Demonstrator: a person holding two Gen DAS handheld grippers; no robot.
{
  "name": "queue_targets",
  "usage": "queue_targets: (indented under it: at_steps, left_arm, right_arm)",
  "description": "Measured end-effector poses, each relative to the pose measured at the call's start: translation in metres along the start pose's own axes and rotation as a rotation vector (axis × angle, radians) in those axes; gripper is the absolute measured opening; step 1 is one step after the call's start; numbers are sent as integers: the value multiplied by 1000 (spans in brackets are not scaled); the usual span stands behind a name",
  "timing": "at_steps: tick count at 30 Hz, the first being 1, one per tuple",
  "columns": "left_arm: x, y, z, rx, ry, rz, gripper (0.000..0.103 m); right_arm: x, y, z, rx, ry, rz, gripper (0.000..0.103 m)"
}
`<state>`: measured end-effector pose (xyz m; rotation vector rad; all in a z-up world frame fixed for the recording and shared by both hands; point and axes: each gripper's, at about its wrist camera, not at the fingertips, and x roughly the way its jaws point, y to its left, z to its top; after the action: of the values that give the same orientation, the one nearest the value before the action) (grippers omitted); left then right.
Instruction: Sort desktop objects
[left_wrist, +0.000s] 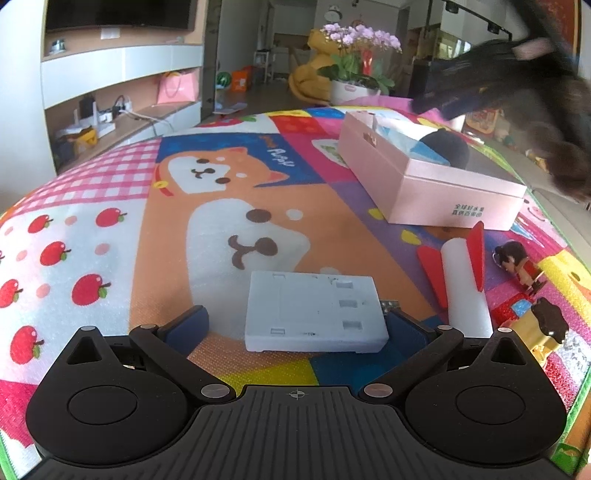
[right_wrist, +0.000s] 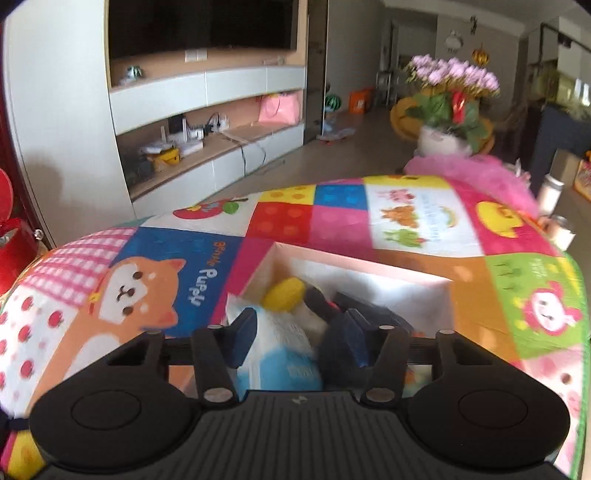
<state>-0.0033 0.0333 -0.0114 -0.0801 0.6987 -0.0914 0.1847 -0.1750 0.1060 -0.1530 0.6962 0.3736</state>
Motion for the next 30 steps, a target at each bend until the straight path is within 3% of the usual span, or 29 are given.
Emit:
queue_targets:
  at_steps: [8, 15, 17, 19, 21, 24, 26, 30]
  left_arm:
    - [-2, 3, -1, -13, -6, -12, 103]
    - [-2, 3, -1, -13, -6, -12, 103]
    - [-2, 3, -1, -13, -6, -12, 103]
    - [-1, 3, -1, -13, -6, -12, 103]
    - [-2, 3, -1, -10, -5, -10, 103]
    - [-2, 3, -1, -11, -5, -11, 103]
    - [-2, 5, 0, -17, -7, -18, 103]
    - [-3, 5, 0, -22, -6, -16, 103]
  right_arm:
    - [79, -1, 5, 79, 231, 39, 49]
    - [81, 11, -2, 42, 207, -18, 52]
    - [64, -1, -3, 114, 189, 13, 52]
    - [33, -14, -6, 155, 117, 36, 57]
    - [-8, -24, -17, 147, 7, 1, 74]
    - [-59, -37, -45, 127, -90, -57, 80]
    - [-83, -43, -69, 116, -106, -75, 89]
    - [-99, -40, -123, 64, -58, -127, 89]
